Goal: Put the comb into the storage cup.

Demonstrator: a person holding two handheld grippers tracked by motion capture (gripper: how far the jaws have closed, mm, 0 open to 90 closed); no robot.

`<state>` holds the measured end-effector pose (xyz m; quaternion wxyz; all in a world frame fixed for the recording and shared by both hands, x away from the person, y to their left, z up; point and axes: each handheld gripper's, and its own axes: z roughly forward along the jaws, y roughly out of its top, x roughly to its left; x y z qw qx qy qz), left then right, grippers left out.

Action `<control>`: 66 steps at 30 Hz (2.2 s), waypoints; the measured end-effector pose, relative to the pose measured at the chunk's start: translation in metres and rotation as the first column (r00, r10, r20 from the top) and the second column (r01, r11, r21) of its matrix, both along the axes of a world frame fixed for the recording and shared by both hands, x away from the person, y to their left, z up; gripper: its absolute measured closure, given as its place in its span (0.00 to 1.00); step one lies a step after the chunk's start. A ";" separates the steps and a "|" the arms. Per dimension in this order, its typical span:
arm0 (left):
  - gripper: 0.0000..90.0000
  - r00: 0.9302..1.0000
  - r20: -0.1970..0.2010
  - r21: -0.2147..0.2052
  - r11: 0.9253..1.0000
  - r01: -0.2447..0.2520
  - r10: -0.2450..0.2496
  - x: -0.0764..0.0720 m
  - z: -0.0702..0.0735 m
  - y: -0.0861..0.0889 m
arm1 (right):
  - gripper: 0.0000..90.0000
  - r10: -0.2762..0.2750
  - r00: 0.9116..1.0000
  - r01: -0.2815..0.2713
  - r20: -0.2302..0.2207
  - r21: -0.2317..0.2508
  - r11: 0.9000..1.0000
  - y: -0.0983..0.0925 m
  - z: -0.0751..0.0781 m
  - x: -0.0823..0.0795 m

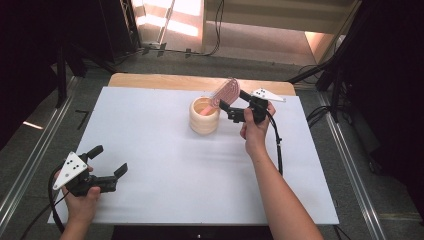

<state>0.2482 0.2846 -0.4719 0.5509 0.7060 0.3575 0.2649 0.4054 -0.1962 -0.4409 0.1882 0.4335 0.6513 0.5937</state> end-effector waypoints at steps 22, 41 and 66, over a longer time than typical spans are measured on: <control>0.00 1.000 -0.001 0.001 1.000 0.001 -0.001 0.000 0.000 -0.002 | 0.00 0.016 0.999 -0.014 0.035 -0.057 0.998 -0.029 -0.006 -0.034; 0.00 1.000 -0.003 0.005 1.000 0.004 -0.004 0.000 0.000 -0.004 | 0.00 0.001 0.998 0.005 0.063 -0.083 0.997 -0.059 -0.012 -0.063; 0.00 1.000 -0.004 0.013 1.000 0.011 -0.011 -0.001 -0.001 -0.007 | 0.00 -0.055 0.995 0.061 0.077 -0.074 0.995 -0.099 -0.022 -0.107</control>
